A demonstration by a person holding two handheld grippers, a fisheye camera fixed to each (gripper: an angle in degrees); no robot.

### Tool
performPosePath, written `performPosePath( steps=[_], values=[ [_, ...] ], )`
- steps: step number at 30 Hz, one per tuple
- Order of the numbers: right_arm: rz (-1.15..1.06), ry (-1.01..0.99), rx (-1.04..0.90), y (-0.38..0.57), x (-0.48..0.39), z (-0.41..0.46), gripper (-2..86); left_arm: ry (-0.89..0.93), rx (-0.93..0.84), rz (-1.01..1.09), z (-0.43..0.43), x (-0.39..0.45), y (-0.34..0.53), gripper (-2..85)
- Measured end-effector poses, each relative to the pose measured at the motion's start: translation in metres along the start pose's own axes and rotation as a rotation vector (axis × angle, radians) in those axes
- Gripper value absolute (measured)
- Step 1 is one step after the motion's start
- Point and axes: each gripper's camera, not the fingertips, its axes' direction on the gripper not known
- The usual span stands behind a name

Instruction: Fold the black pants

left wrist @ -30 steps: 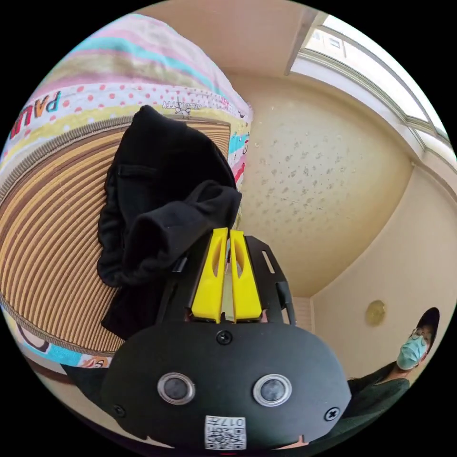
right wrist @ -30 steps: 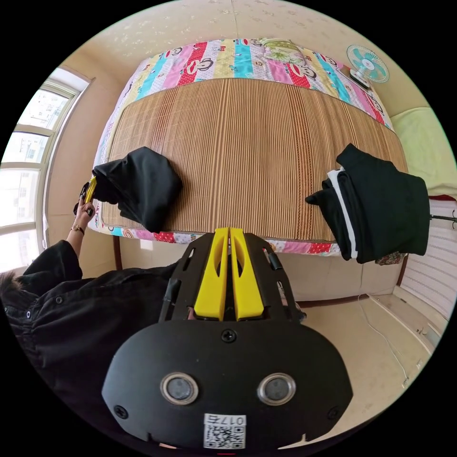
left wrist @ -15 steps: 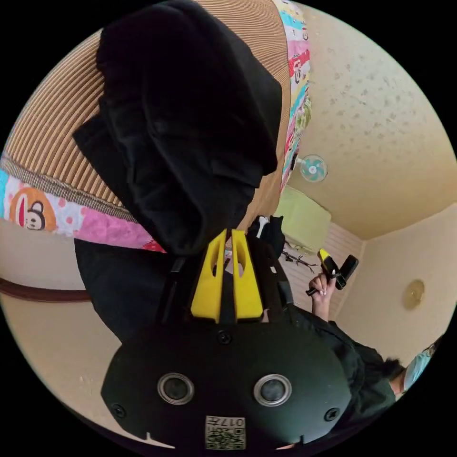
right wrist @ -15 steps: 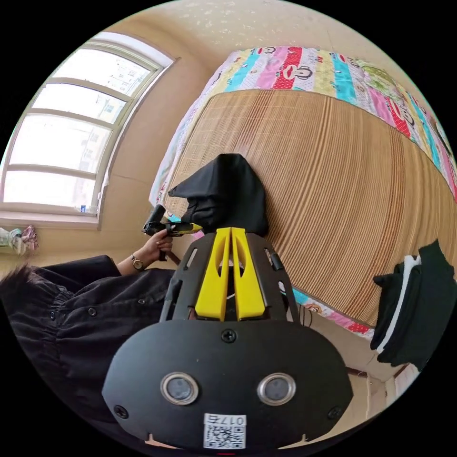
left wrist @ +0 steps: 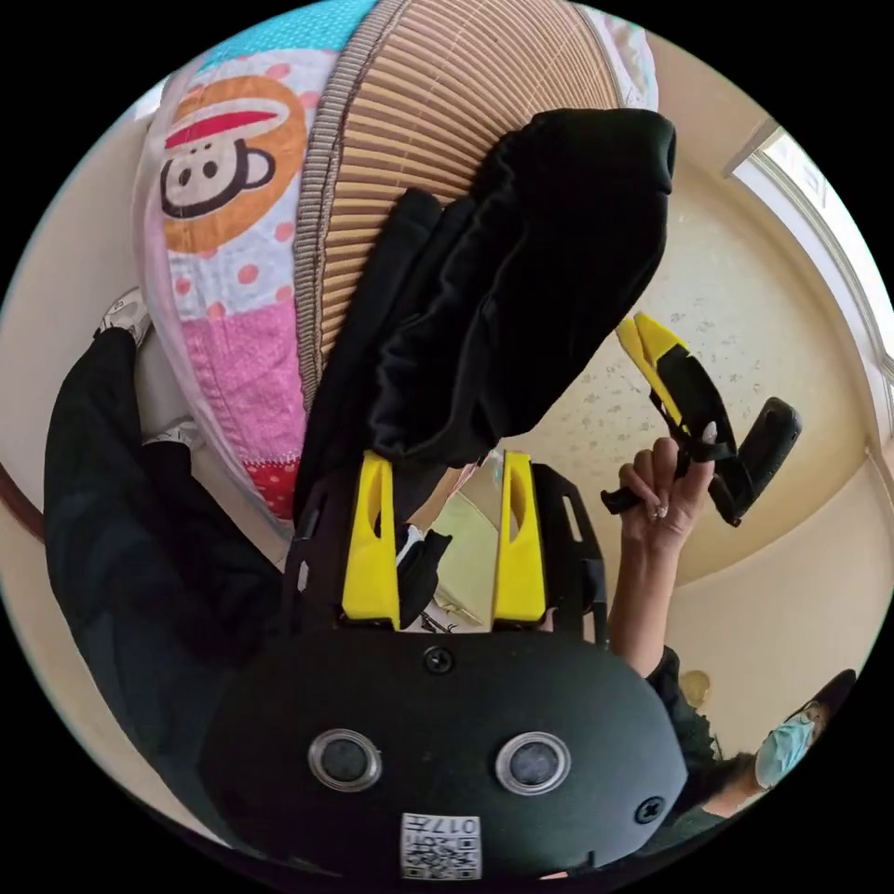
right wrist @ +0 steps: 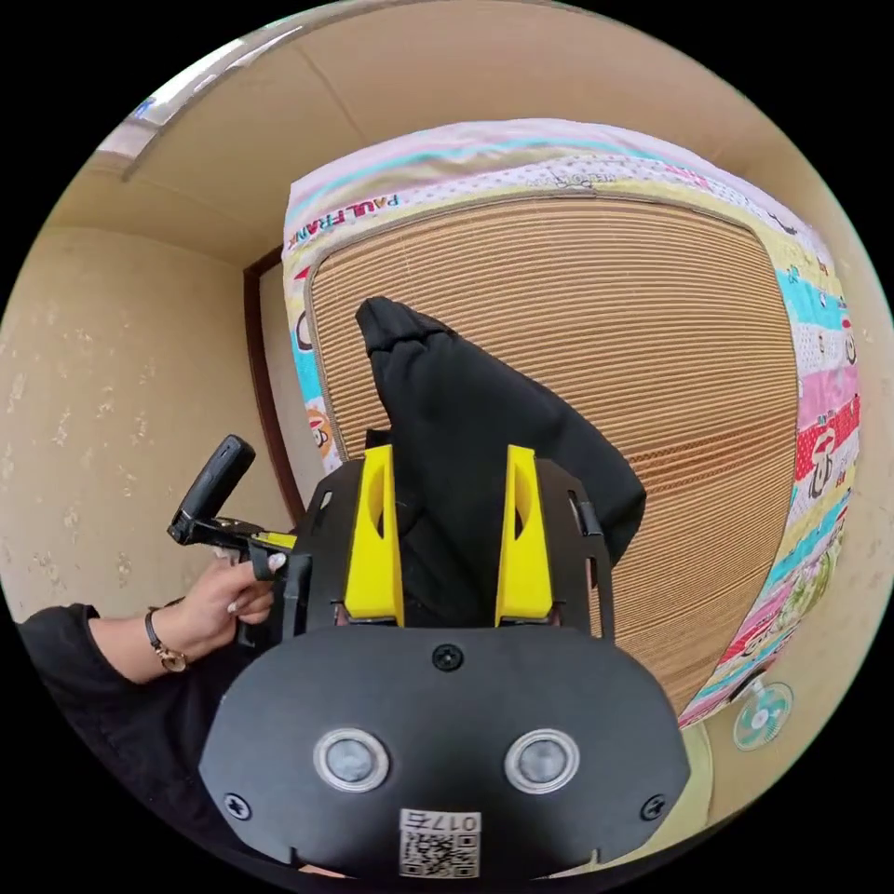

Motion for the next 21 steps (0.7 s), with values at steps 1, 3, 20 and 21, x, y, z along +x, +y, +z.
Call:
performPosePath(
  steps=[1, 3, 20, 21],
  values=[
    [0.010, 0.023, -0.070, -0.012, -0.004, 0.023, 12.3, 0.001, 0.034, -0.039, 0.008, -0.014, 0.002, 10.6],
    [0.058, -0.020, -0.074, -0.010, -0.004, 0.033, 5.5, -0.009, 0.089, -0.054, 0.010, -0.030, 0.009, 7.9],
    [0.599, 0.120, 1.252, 0.574, -0.075, -0.236, 2.3, -0.240, 0.655, 1.321, -0.071, 0.173, 0.329, 5.1],
    [0.608, 0.191, 1.318, 0.606, -0.097, -0.244, 2.3, -0.182, 0.680, 1.431, -0.067, 0.185, 0.368, 5.1]
  ],
)
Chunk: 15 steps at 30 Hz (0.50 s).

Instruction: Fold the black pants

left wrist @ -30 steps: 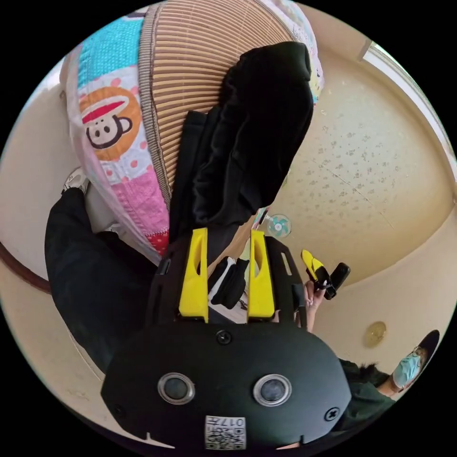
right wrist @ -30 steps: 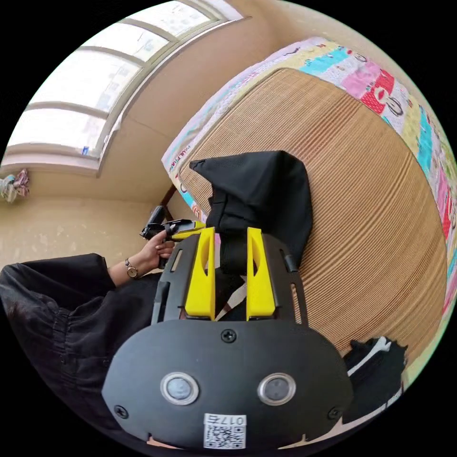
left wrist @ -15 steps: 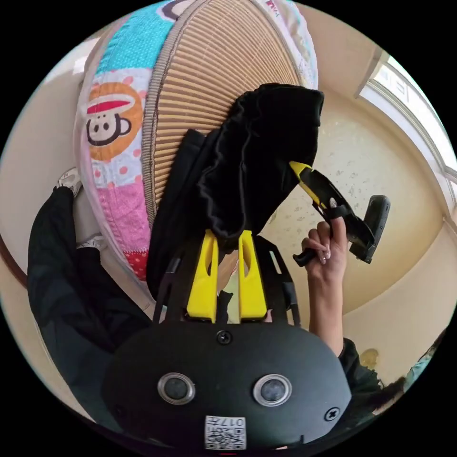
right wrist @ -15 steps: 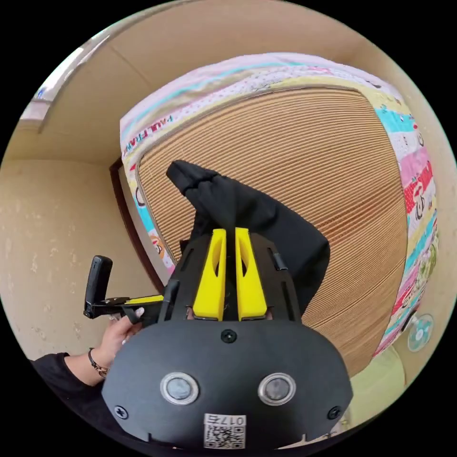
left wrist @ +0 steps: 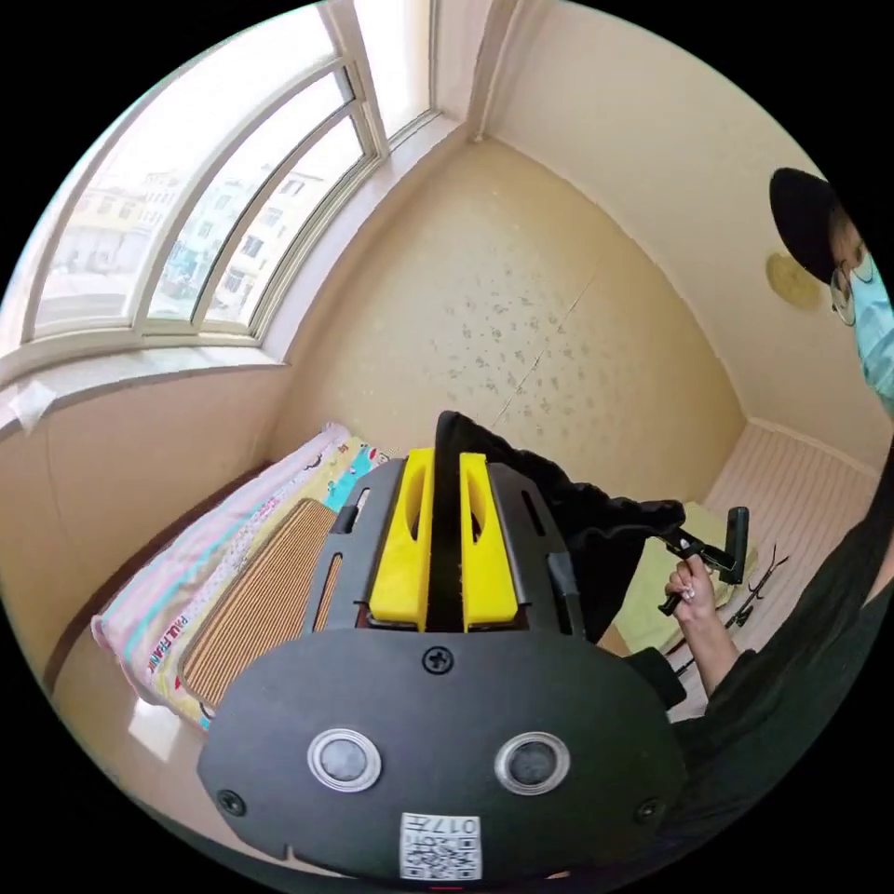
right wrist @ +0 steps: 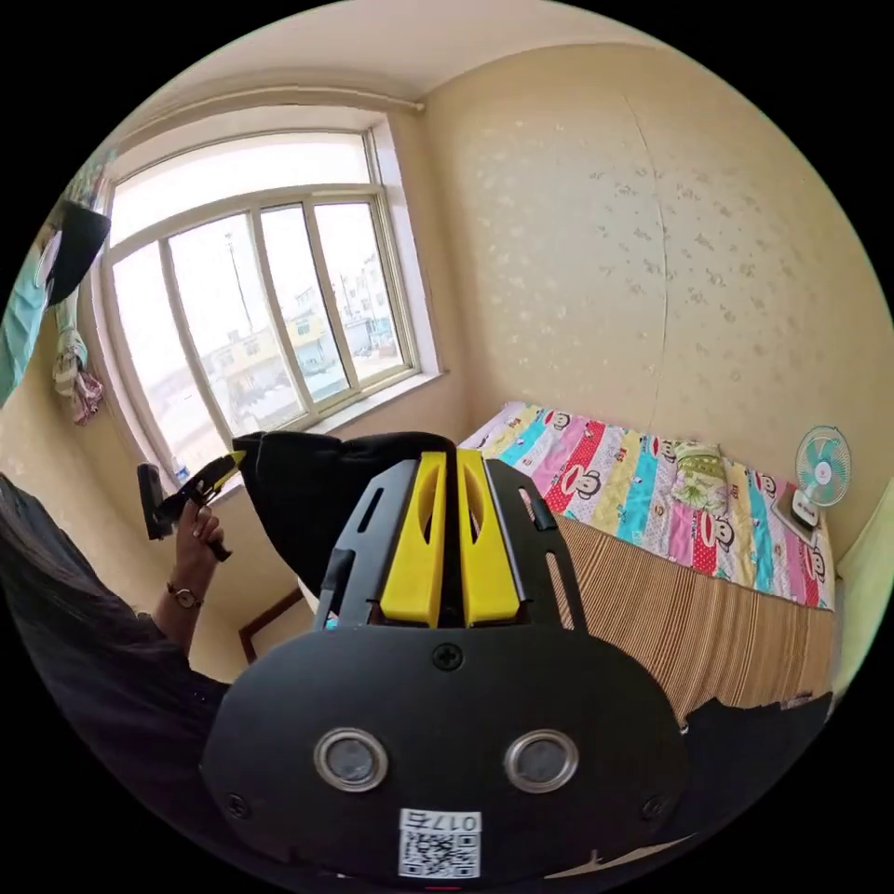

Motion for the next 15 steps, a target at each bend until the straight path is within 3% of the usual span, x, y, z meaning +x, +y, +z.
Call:
performPosePath(
  steps=[4, 10, 15],
  values=[
    [0.014, -0.019, 0.270, 0.019, -0.002, -0.109, 2.3, 0.201, 0.241, 0.152, -0.041, 0.098, -0.013, 5.1],
    [-0.063, -0.103, 0.576, 0.041, -0.012, -0.217, 2.3, 0.471, 0.506, 0.250, -0.083, 0.177, -0.008, 4.9],
    [-0.113, -0.256, 0.710, 0.050, -0.004, -0.256, 2.3, 0.489, 0.621, 0.315, -0.100, 0.226, 0.001, 4.8]
  ],
)
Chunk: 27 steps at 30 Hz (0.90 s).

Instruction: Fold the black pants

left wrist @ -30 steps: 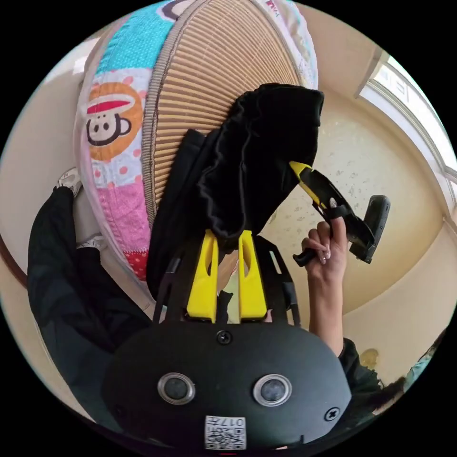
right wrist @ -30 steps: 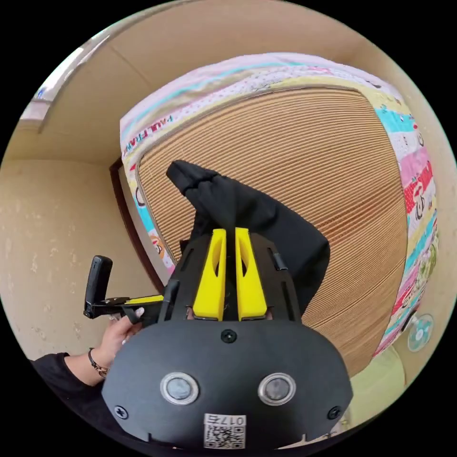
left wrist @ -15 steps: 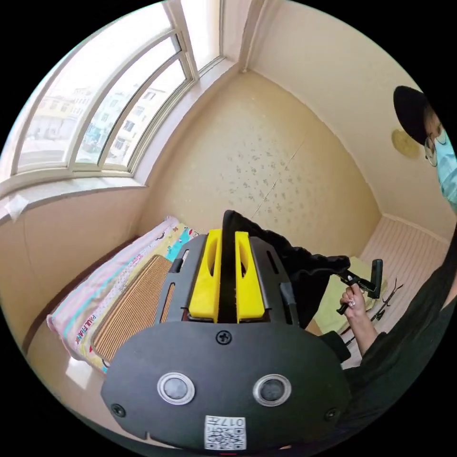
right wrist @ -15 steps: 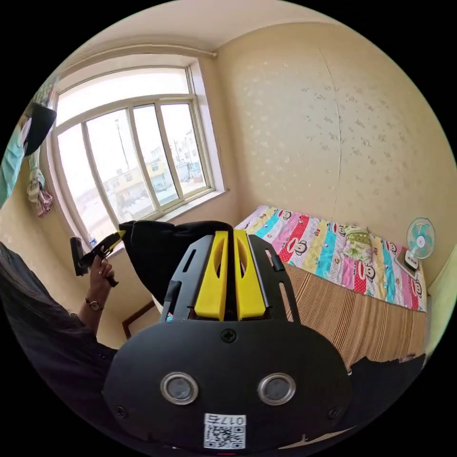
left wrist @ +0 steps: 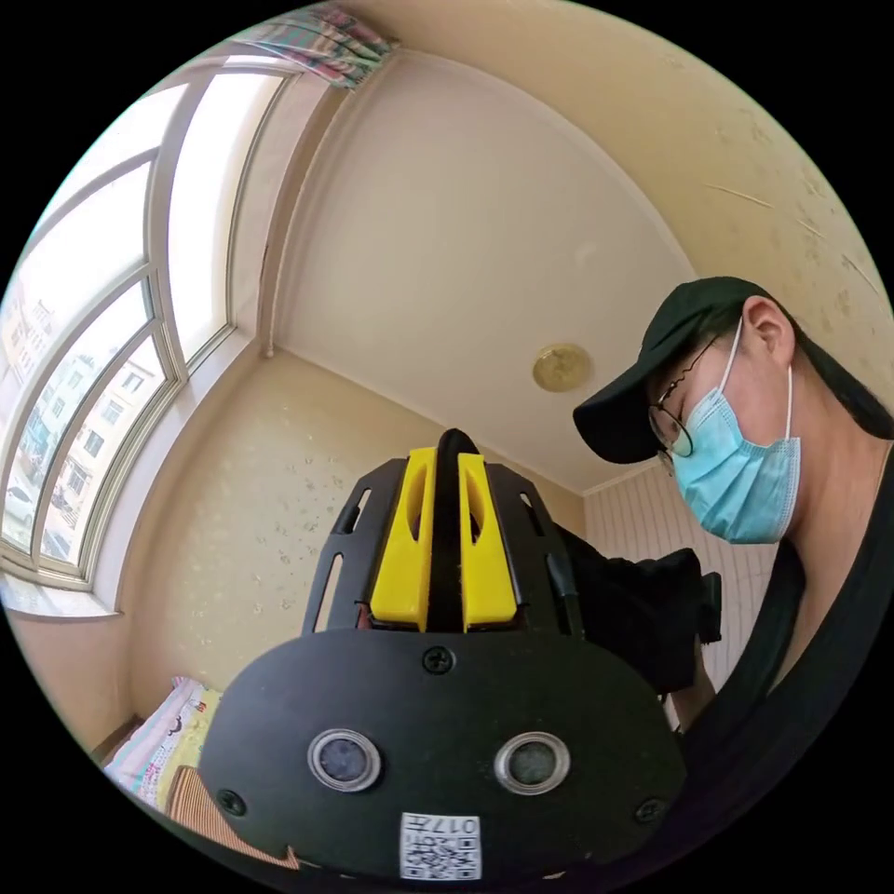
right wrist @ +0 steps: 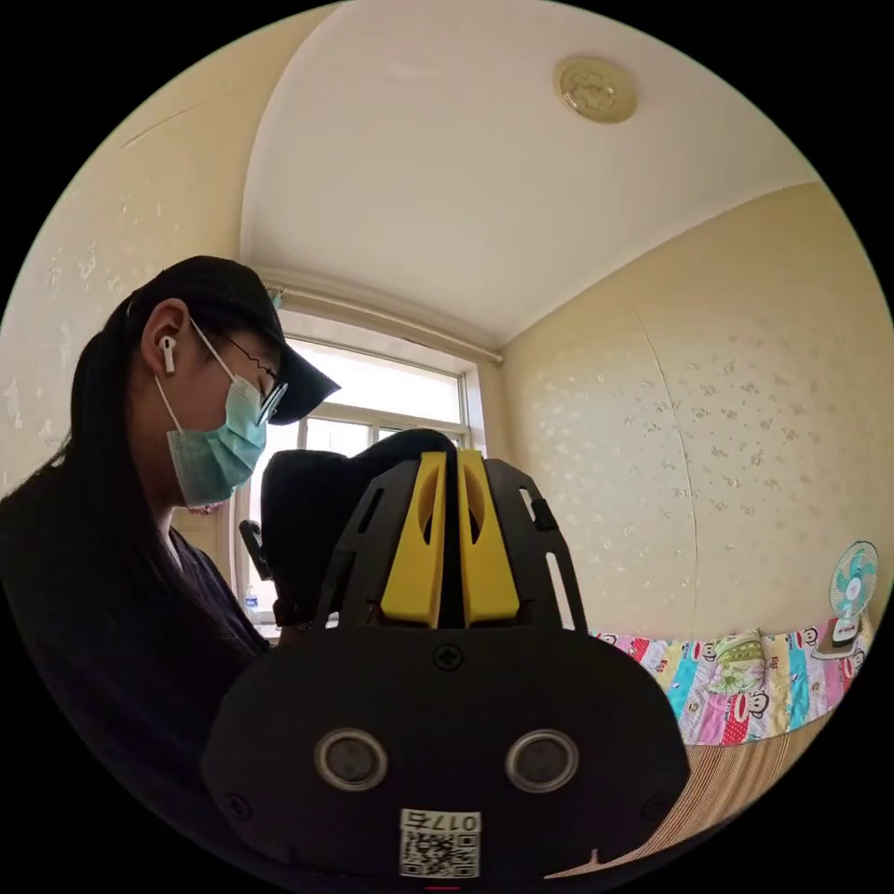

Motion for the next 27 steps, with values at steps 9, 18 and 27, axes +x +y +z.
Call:
performPosePath(
  steps=[9, 18, 27],
  values=[
    [0.082, 0.452, -0.288, 0.009, 0.168, 0.120, 2.1, -0.055, -0.329, -0.045, 0.188, -0.042, 0.035, 4.7],
    [0.523, 0.846, -0.743, 0.129, 0.437, 0.217, 0.6, -0.226, -0.845, -0.413, 0.381, -0.230, 0.232, -0.7],
    [0.993, 0.780, -1.290, 0.428, 0.444, 0.012, 0.8, -0.284, -1.830, -0.425, 0.217, -0.239, 0.485, -0.6]
  ],
)
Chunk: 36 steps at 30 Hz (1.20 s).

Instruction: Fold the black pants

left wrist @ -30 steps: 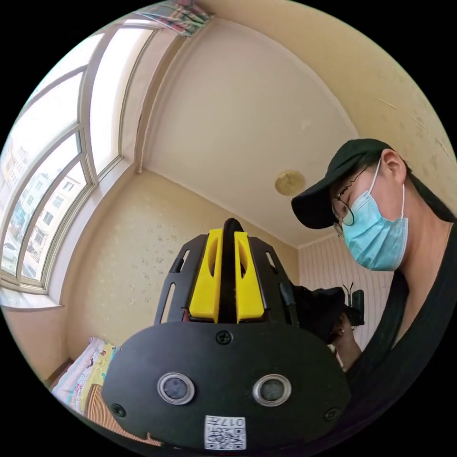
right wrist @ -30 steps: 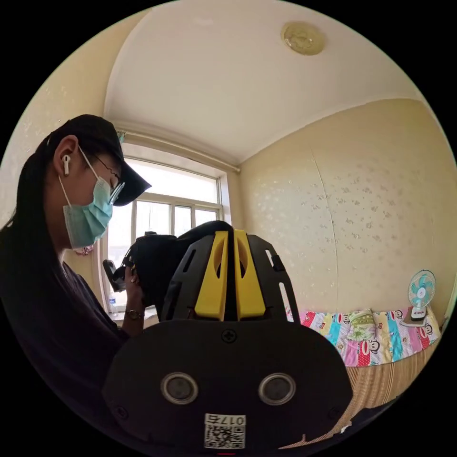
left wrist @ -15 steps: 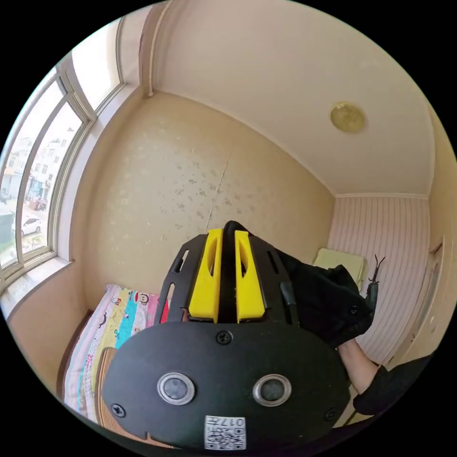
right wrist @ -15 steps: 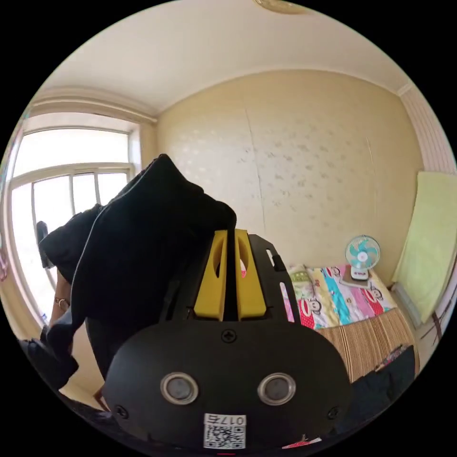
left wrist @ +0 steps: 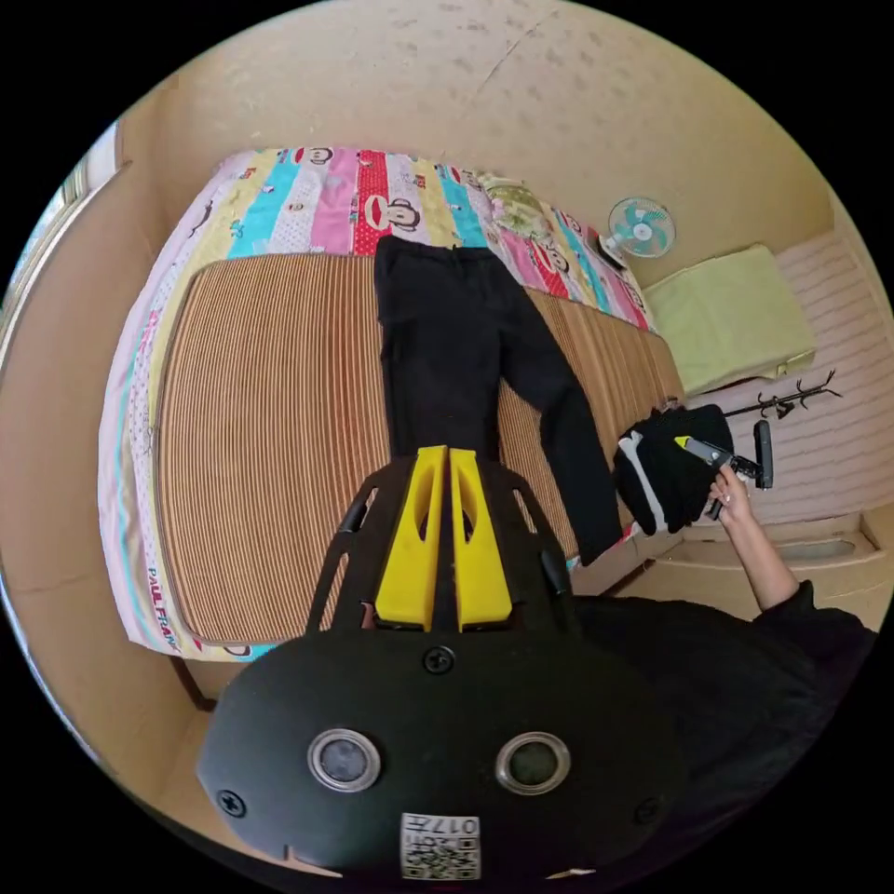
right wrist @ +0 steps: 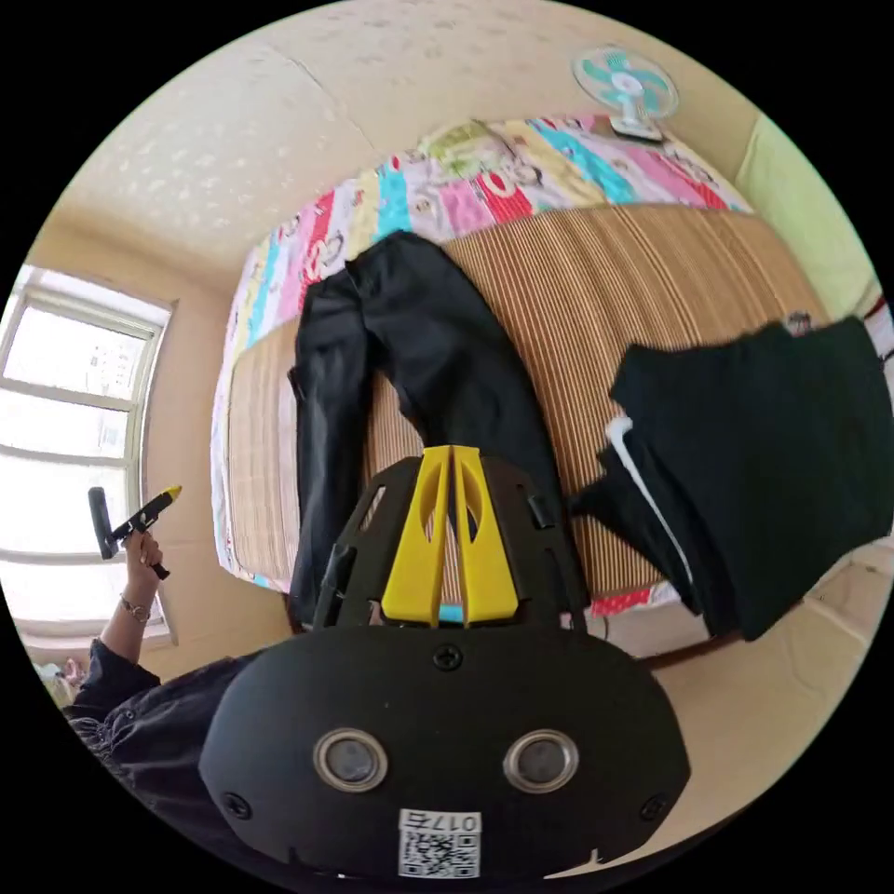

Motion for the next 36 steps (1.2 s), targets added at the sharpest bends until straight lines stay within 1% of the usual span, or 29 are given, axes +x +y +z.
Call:
performPosePath(
  steps=[1, 4, 7, 9, 12, 13, 16, 18, 19, 22, 24, 27, 29, 31, 33, 35, 36],
  values=[
    [0.062, -0.012, -0.059, 0.019, 0.027, 0.020, 1.0, -0.008, -0.098, 0.005, 0.025, 0.000, 0.020, -0.4],
    [0.192, -0.016, -0.127, 0.049, 0.077, 0.045, 1.9, 0.021, -0.265, -0.040, 0.057, -0.002, 0.051, 1.5],
    [0.270, -0.037, -0.142, 0.051, 0.105, 0.055, 3.2, 0.050, -0.381, -0.099, 0.066, -0.002, 0.054, 4.3],
    [0.291, -0.045, -0.138, 0.044, 0.114, 0.059, 4.2, 0.046, -0.421, -0.132, 0.063, 0.000, 0.047, 4.4],
    [0.303, 0.001, -0.132, 0.028, 0.122, 0.071, 7.0, 0.047, -0.476, -0.157, 0.057, 0.010, 0.027, 4.7],
    [0.308, 0.030, -0.138, 0.021, 0.125, 0.078, 9.3, 0.037, -0.505, -0.148, 0.056, 0.017, 0.017, 4.9],
    [0.290, 0.047, -0.147, 0.008, 0.132, 0.095, 12.5, -0.019, -0.589, -0.082, 0.057, 0.035, -0.009, 6.0],
    [0.249, 0.055, -0.164, 0.003, 0.133, 0.104, 12.0, -0.072, -0.582, -0.033, 0.053, 0.043, -0.027, 7.4],
    [0.210, 0.108, -0.159, 0.001, 0.131, 0.104, 11.2, -0.101, -0.571, -0.001, 0.050, 0.045, -0.041, 8.2],
    [0.091, 0.120, -0.152, -0.002, 0.124, 0.097, 9.6, -0.161, -0.577, 0.043, 0.056, 0.038, -0.072, 10.0],
    [0.059, 0.101, -0.176, -0.002, 0.124, 0.094, 8.0, -0.183, -0.594, 0.028, 0.064, 0.027, -0.088, 10.6],
    [0.060, 0.033, -0.188, -0.004, 0.131, 0.083, 5.3, -0.150, -0.666, -0.038, 0.092, -0.001, -0.106, 10.7],
    [0.100, -0.039, -0.214, -0.008, 0.138, 0.079, 4.3, -0.138, -0.737, -0.077, 0.112, -0.017, -0.112, 9.1],
    [0.143, -0.100, -0.230, -0.012, 0.147, 0.071, 3.6, -0.247, -0.791, -0.133, 0.117, -0.035, -0.126, 3.7],
    [0.127, -0.110, -0.243, -0.016, 0.148, 0.066, 3.4, -0.202, -0.839, -0.107, 0.110, -0.041, -0.138, 1.5],
    [0.097, -0.101, -0.257, -0.019, 0.148, 0.064, 3.2, -0.034, -0.861, 0.000, 0.093, -0.043, -0.147, 0.7],
    [0.086, -0.096, -0.264, -0.020, 0.148, 0.063, 3.1, 0.129, -0.853, 0.041, 0.075, -0.045, -0.152, 0.4]
  ],
)
